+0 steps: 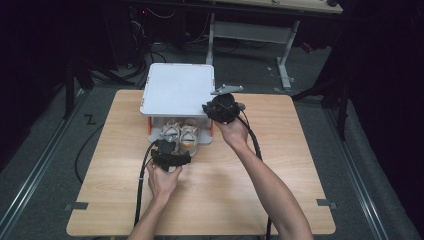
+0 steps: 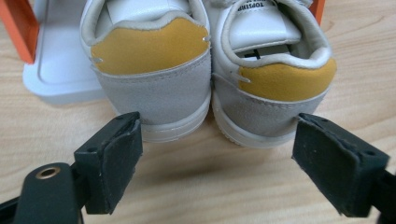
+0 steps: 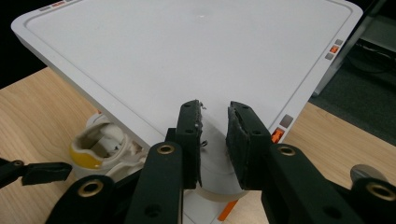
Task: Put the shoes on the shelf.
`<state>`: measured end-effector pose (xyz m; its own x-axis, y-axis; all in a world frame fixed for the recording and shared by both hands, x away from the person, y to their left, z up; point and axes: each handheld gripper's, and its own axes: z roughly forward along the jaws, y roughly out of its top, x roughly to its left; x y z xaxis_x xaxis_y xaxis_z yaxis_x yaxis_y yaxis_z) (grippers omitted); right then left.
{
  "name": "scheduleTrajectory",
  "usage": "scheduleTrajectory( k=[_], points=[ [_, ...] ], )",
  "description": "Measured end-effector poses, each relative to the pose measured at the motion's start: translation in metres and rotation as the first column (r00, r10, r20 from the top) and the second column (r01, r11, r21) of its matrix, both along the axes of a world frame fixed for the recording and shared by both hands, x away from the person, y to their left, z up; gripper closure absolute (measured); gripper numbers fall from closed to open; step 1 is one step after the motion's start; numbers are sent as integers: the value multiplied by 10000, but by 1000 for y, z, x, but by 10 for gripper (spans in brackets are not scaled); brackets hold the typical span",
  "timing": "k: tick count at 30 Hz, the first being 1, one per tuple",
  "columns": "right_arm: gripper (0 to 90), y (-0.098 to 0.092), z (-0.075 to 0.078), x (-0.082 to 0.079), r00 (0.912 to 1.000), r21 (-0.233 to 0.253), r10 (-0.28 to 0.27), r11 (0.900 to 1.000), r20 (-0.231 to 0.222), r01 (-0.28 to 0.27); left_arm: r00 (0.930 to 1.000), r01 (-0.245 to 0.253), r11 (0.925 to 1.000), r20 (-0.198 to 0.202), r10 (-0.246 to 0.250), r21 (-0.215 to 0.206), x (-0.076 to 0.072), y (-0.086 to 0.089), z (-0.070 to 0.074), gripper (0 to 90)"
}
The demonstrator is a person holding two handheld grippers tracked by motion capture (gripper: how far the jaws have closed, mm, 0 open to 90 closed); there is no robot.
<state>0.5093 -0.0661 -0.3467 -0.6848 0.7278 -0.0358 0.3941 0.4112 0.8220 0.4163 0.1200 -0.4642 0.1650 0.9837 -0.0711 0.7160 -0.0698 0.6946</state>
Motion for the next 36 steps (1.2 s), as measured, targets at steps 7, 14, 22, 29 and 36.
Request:
scheduleTrajectory(
  k=[7,14,22,29,36],
  points=[
    [761,-1,1,0,10000,-60,66,10000,-49,-67,9999,-164,9997,-29,164,-172,17,-2,2,190],
    [767,-1,1,0,9999,-27,130,9999,-88,-130,9996,-235,9992,175,240,-314,28,-1,0,206],
    [777,-2,1,0,9998,-27,176,9998,-97,-177,9976,-298,9989,608,320,-371,34,0,-4,233],
    [789,-1,1,0,9997,-102,214,9997,-70,-214,9987,-248,9997,450,245,53,43,-4,-3,271],
    [791,-2,1,0,9996,-36,246,9997,-116,-246,9979,-336,9994,562,330,94,50,-7,-9,306]
  ],
)
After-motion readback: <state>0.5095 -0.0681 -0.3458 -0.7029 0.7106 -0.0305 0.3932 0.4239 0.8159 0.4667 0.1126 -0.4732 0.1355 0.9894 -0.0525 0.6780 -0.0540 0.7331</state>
